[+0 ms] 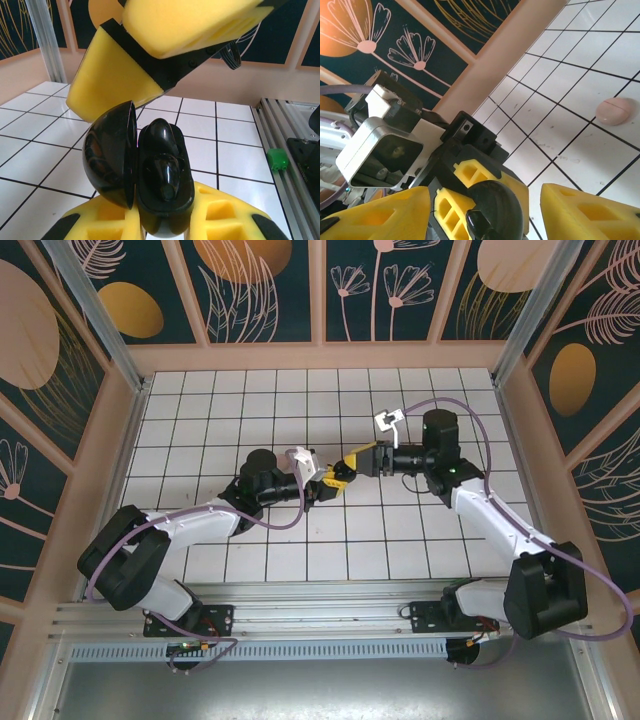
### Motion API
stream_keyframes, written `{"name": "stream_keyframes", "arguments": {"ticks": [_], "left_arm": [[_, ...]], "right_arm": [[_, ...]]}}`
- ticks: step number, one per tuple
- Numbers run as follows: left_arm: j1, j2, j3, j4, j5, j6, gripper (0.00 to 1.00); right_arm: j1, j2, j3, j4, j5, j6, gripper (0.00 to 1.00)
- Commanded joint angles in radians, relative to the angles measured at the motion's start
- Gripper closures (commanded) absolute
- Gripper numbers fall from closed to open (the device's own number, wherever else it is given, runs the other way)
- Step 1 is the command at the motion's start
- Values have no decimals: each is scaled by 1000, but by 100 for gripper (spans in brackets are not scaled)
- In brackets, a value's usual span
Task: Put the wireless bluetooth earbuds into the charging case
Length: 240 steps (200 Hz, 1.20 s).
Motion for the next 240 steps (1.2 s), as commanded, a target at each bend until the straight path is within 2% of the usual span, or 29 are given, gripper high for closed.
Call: {"name": "stream_keyframes", "arguments": {"ticks": [1, 59, 117, 147, 158, 177, 211, 240], "left_arm": [[-2, -14, 36, 4, 23, 16, 89], [-1, -14, 46, -17, -34, 11, 89], [-2, 3, 59, -66, -75, 15, 89], [-2, 14, 71, -91, -82, 10, 89], [-2, 21, 86, -123, -95, -2, 89], [-2, 43, 137, -215, -124, -58, 90], [-2, 122, 261, -451, -138, -281, 90], [-2, 261, 406, -624, -49, -496, 90]], "right_arm": [[12, 10, 39, -51, -31, -42, 40], [22, 13, 40, -63, -58, -52, 43], [3, -70, -4, 33, -87, 3, 43], [-16, -96, -18, 21, -74, 5, 43], [-31, -106, -21, -6, -21, 5, 43], [-88, -122, -35, -55, 141, 40, 43], [-215, -149, -84, -108, 371, 167, 43], [-248, -128, -82, -166, 419, 172, 43]]}}
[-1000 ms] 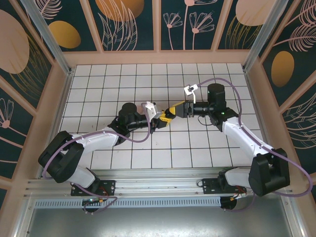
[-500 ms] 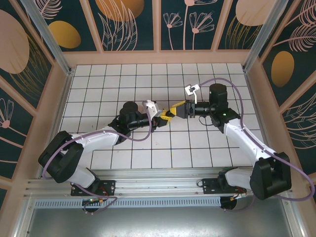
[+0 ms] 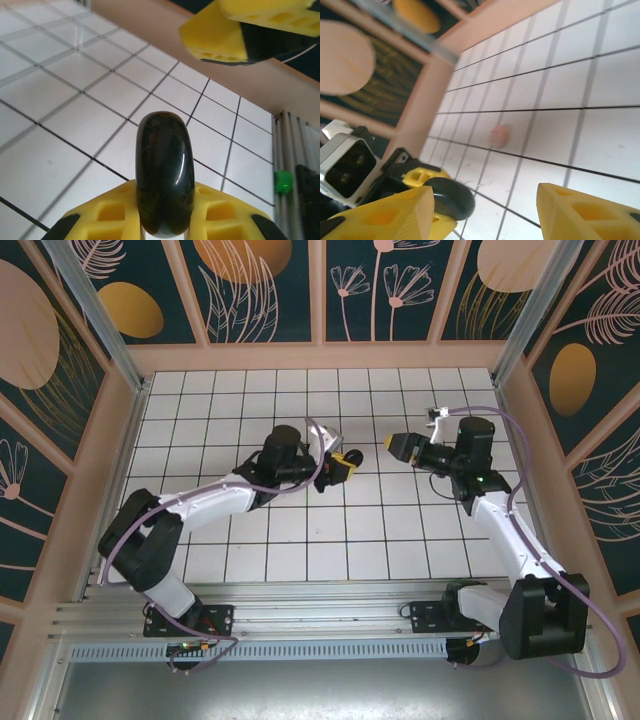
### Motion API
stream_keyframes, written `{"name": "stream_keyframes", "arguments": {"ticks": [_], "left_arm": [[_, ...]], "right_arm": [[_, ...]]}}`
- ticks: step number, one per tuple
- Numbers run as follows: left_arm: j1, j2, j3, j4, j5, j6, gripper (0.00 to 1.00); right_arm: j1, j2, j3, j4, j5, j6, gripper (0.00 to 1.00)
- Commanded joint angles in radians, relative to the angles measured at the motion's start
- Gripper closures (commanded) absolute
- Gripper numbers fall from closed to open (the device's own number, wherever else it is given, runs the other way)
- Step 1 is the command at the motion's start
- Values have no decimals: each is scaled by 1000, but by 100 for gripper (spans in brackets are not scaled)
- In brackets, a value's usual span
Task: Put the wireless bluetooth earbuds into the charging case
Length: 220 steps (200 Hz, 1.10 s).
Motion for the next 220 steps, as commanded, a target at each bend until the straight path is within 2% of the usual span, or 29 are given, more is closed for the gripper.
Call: {"name": "stream_keyframes", "arguments": {"ticks": [1, 17, 58, 119, 158, 180, 220], "left_arm": [[-1, 108, 98, -216, 65, -242, 90], [-1, 176, 181, -307, 58, -314, 90], [-1, 360, 375, -506, 31, -397, 90], [-1, 509, 510, -609, 1, -445, 86], [-1, 548, 545, -661, -13, -436, 85], [0, 566, 565, -693, -25, -422, 79], [0, 579, 592, -753, -58, -389, 62]], "right_arm": [[-15, -2, -8, -57, 104, 43, 43], [-15, 12, -20, -40, 93, 60, 43], [-14, 65, -39, 14, 76, 85, 44], [-14, 93, -38, 3, 76, 59, 44], [-14, 105, -36, -11, 74, 43, 44], [-15, 109, -38, -13, 76, 41, 44], [-15, 106, -35, -31, 84, 31, 42]]}}
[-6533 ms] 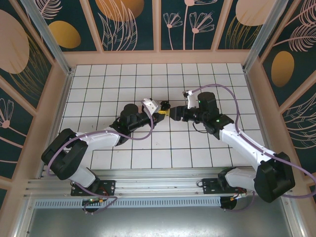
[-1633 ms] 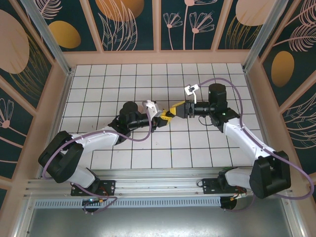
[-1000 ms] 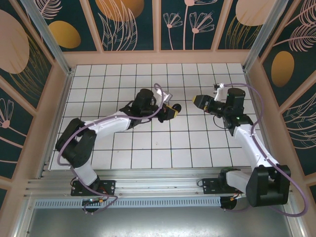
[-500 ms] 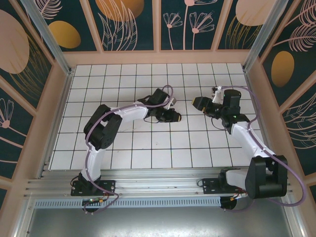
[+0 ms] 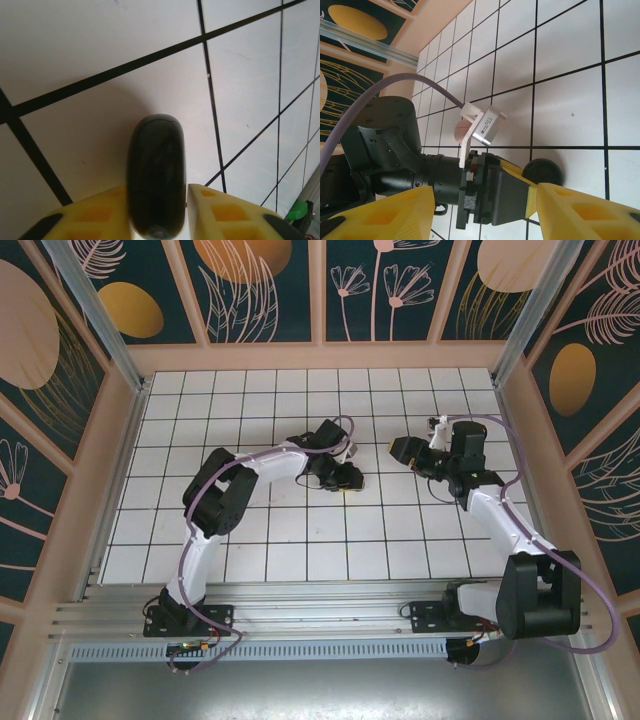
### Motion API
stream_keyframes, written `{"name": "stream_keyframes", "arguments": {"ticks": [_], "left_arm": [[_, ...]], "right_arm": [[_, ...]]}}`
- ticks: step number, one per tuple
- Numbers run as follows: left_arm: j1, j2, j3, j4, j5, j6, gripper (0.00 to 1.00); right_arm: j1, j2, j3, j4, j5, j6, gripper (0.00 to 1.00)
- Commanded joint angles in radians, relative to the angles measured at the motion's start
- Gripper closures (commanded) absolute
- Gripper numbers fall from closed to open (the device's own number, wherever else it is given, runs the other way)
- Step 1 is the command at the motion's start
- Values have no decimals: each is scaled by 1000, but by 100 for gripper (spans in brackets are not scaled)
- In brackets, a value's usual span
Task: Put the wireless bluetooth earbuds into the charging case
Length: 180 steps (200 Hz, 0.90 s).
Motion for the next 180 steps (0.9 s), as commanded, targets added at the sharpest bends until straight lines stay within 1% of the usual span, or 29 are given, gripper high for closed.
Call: {"name": "stream_keyframes", "arguments": {"ticks": [1, 16, 37, 76, 91, 92, 93, 94, 95, 96, 99, 102, 103, 105, 106, 108, 112, 130, 136, 149, 155, 169, 180], "left_arm": [[-1, 18, 32, -88, -37, 29, 61], [-1, 9, 48, -116, -69, 46, 56], [2, -23, 74, -158, -136, 73, 53], [32, -138, 104, -230, -321, 127, 45], [54, -212, 85, -237, -411, 145, 38], [56, -217, 83, -236, -419, 146, 38], [59, -224, 81, -236, -426, 147, 38], [61, -229, 78, -234, -433, 149, 37], [63, -235, 75, -234, -440, 149, 36], [65, -241, 73, -233, -447, 150, 35], [71, -260, 63, -228, -466, 155, 31], [78, -279, 53, -223, -488, 161, 23], [79, -285, 50, -222, -494, 162, 20], [84, -299, 45, -217, -507, 166, 8], [87, -307, 39, -214, -515, 168, 5], [91, -320, 30, -209, -533, 173, 2], [99, -350, 10, -198, -569, 179, 2], [142, -496, -127, -74, -759, 213, 1], [157, -571, -191, -14, -824, 221, 1], [188, -702, -373, 165, -948, 264, 1], [197, -761, -448, 290, -1021, 290, 1], [208, -869, -657, 549, -1152, 412, 1], [225, -917, -782, 685, -1230, 482, 1]], "right_arm": [[-4, 5, -7, -17, 14, -31, 42], [-4, 1, -1, -31, 22, -36, 42], [-4, -6, 10, -52, 37, -51, 41], [-18, -34, 23, -91, 89, -102, 38], [-34, -49, 17, -88, 121, -132, 35], [-35, -50, 15, -86, 122, -135, 31], [-36, -51, 15, -85, 124, -139, 25], [-38, -52, 14, -82, 124, -142, 13], [-40, -53, 12, -81, 125, -145, 7], [-42, -53, 10, -78, 127, -147, 4], [-46, -56, 5, -73, 134, -153, 2], [-50, -57, 3, -68, 140, -157, 1], [-52, -58, 1, -66, 143, -159, 1], [-58, -61, -4, -61, 157, -162, 1], [-60, -61, -5, -59, 160, -164, 1], [-62, -62, -9, -53, 167, -167, 1], [-71, -64, -19, -40, 181, -174, 1], [-106, -70, -70, 38, 257, -209, 1], [-119, -72, -93, 77, 286, -222, 1], [-149, -83, -162, 187, 347, -255, 1], [-161, -87, -185, 224, 360, -266, 1], [-188, -104, -256, 354, 383, -294, 1], [-203, -115, -305, 436, 408, -323, 1]]}}
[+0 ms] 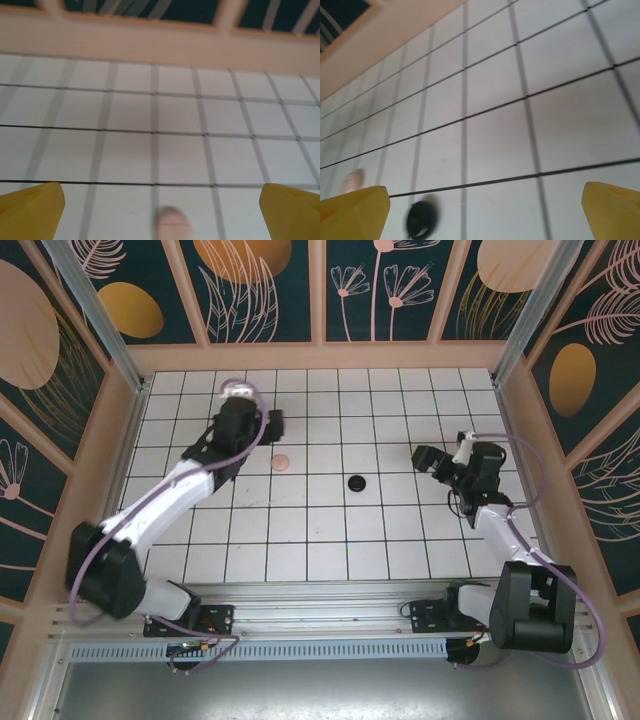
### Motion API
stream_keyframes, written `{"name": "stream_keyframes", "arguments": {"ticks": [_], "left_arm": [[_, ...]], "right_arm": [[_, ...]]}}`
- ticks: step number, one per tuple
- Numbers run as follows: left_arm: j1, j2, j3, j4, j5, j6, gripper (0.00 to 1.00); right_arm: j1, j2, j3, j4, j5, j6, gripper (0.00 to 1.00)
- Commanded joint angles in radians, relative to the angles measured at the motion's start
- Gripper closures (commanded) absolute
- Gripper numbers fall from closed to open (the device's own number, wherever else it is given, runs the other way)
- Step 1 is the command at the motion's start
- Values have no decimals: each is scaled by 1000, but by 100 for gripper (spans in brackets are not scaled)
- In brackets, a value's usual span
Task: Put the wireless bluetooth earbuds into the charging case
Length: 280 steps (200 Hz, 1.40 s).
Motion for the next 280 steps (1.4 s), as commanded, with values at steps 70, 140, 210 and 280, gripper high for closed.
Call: {"name": "stream_keyframes", "arguments": {"ticks": [70, 140, 210, 280], "left_arm": [[155, -98, -695, 1012, -323, 297, 1], [250, 97, -901, 1563, -265, 397, 1], [436, 134, -811, 1337, 54, 237, 1], [460, 146, -824, 1372, 76, 222, 1]], "right_arm": [[-62, -20, -341, 714, 202, -292, 1], [-85, 203, -300, 902, 95, -266, 1], [13, 381, -313, 1099, 190, -309, 1], [8, 381, -306, 1087, 192, -299, 1]]}}
